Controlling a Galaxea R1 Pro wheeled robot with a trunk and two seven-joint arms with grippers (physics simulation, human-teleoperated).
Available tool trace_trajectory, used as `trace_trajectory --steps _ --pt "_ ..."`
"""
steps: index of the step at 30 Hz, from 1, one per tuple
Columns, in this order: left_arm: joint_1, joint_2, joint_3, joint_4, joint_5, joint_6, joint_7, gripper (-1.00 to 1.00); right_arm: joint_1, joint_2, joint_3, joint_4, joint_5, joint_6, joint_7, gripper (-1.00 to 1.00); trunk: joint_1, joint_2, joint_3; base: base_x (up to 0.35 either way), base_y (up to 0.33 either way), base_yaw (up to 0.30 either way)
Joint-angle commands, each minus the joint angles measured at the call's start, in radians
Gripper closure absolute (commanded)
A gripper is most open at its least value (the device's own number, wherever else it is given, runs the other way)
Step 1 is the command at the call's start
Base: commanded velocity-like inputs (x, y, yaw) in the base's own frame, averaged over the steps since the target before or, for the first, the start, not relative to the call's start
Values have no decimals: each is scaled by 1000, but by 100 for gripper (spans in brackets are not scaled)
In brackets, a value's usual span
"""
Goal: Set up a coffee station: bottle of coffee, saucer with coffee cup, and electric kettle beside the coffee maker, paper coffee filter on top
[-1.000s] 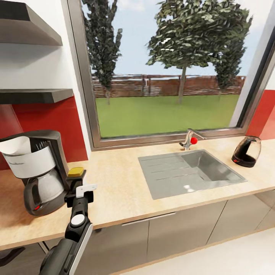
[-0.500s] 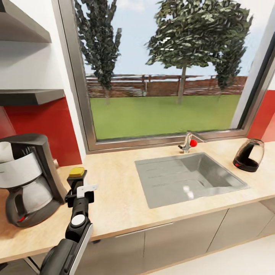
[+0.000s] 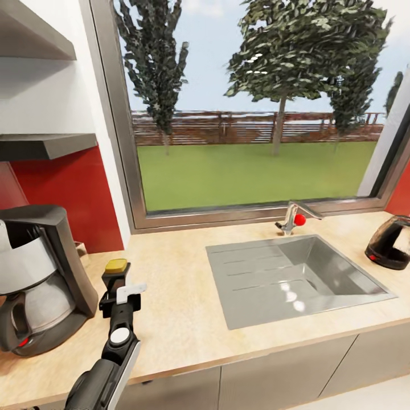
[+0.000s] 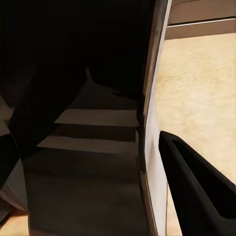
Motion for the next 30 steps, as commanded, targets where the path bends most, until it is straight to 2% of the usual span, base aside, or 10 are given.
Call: trace_trajectory --steps 1,9,15,17,22,30 --pt "-1 0 -2 1 -5 7 3 100 -1 0 -8 1 11 -3 -4 -100 1 -2 -2 7 0 35" --pt "-2 0 18 7 -6 4 5 100 -1 0 -8 1 11 -3 -4 -100 1 -2 -2 11 0 6" --pt "-2 2 21 13 -6 2 5 100 -1 0 -8 1 11 -3 -4 -100 1 -2 -2 199 0 0" --pt "-2 2 35 23 -6 1 5 100 -1 0 -8 1 11 -3 -4 -100 1 -2 -2 24 0 0" --pt "-6 3 45 81 -6 -51 5 100 -1 0 -8 2 11 -3 -4 -100 1 -2 -2 5 0 1" --pt "-7 2 68 101 -6 -64 5 100 -1 0 -8 3 11 -3 -4 -100 1 -2 -2 118 0 94"
